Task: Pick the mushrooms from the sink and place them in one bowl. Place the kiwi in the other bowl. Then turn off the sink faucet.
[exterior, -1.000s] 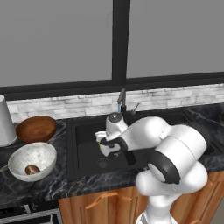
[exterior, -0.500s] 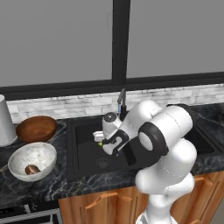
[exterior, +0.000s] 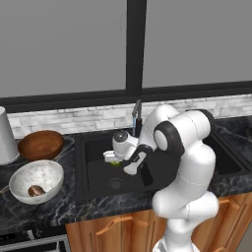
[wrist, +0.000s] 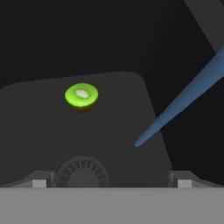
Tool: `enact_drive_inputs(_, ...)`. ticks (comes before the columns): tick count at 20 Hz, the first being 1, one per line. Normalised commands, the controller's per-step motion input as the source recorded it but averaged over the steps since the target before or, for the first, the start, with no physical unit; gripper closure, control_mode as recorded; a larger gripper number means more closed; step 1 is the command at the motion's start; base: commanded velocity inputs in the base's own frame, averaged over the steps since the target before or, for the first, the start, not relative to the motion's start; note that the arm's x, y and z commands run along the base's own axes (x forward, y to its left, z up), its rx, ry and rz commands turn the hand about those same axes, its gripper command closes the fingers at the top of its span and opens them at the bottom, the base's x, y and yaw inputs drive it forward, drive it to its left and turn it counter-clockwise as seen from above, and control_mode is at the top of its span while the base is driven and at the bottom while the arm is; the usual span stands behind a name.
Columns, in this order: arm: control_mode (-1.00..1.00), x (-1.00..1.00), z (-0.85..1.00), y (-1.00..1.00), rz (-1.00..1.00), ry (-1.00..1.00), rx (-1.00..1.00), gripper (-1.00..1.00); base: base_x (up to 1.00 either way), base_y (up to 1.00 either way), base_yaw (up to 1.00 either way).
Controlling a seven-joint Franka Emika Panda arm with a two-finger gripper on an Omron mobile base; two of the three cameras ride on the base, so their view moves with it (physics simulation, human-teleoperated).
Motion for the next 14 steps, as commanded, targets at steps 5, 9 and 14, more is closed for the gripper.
enact_drive_inputs(5,-1.0,0.09,-0.1,0.08,0.0,-0.05,-0.02,-1.0,0.0,0.0,0.0)
enact_drive_inputs(9,-1.0,0.18,-0.13,0.01,0.0,-0.06,-0.01,-1.0,0.0,0.0,0.0)
enact_drive_inputs(14,-1.0,0.2,-0.14,0.06,0.0,-0.04,0.0,-1.0,0.0,0.0,0.0)
